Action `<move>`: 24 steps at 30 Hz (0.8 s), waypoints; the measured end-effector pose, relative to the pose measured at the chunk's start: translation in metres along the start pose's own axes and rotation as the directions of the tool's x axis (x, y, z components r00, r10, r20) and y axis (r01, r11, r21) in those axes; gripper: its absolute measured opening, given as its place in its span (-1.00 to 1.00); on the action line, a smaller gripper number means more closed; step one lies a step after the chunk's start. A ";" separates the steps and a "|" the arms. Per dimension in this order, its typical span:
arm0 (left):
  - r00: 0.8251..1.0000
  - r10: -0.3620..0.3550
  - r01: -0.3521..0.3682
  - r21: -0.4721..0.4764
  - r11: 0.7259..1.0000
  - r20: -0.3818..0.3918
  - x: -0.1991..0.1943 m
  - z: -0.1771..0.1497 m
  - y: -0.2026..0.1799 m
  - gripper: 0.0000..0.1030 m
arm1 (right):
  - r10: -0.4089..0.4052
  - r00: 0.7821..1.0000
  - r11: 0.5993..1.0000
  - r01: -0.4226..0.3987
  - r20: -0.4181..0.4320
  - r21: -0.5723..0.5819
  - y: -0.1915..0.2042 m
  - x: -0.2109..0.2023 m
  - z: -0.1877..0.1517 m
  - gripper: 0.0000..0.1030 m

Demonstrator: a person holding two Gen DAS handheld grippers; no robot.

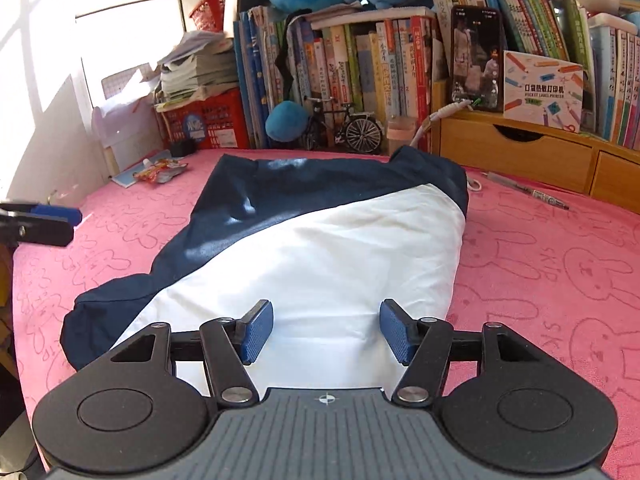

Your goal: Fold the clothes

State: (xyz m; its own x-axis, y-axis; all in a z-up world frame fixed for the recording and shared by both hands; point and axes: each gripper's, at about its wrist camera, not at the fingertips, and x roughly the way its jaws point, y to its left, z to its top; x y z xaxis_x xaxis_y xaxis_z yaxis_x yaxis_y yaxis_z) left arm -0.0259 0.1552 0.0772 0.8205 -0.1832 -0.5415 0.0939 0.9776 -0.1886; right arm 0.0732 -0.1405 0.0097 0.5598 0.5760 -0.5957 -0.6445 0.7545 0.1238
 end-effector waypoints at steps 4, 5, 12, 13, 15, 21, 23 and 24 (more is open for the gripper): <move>0.991 -0.125 0.123 0.037 0.992 0.043 0.017 0.021 -0.036 1.00 | 0.004 1.000 0.999 -0.003 0.010 -0.053 0.011 0.002 -0.008 0.18; 0.989 -0.142 0.140 0.042 0.989 0.034 0.026 0.019 -0.044 1.00 | 0.020 1.000 0.999 -0.020 0.008 -0.045 0.008 0.001 -0.009 0.18; 0.984 -0.020 0.035 0.081 0.996 -0.179 0.089 -0.066 -0.065 1.00 | -0.032 0.999 0.996 0.032 -0.010 0.079 -0.028 -0.009 0.034 0.17; 0.988 0.005 0.012 0.110 0.994 -0.154 0.086 -0.074 -0.067 1.00 | -0.086 0.996 0.995 0.087 -0.022 0.048 -0.028 -0.006 0.049 0.17; 0.993 0.035 -0.016 0.164 0.986 -0.115 0.079 -0.086 -0.074 1.00 | -0.190 0.981 0.982 0.189 -0.044 -0.018 -0.027 0.002 0.079 0.19; 0.997 0.040 -0.028 0.179 0.983 -0.059 0.076 -0.101 -0.075 1.00 | -0.353 0.896 0.925 0.289 -0.271 -0.247 0.007 0.100 0.169 0.32; 0.998 0.024 -0.014 0.164 0.986 -0.058 0.076 -0.099 -0.072 1.00 | -0.413 0.832 0.901 0.312 -0.370 -0.303 0.016 0.136 0.181 0.59; 0.998 0.018 -0.009 0.159 0.987 -0.056 0.075 -0.099 -0.071 1.00 | -0.436 0.794 0.890 0.312 -0.423 -0.333 0.020 0.153 0.184 0.65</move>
State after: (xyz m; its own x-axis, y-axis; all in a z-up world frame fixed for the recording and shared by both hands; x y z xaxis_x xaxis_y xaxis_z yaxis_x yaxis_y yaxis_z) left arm -0.0269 0.0613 -0.0315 0.7889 -0.1711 -0.5902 0.1750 0.9832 -0.0513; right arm 0.2424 0.0205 0.0669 0.5053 -0.0051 -0.8629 -0.5726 0.7462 -0.3397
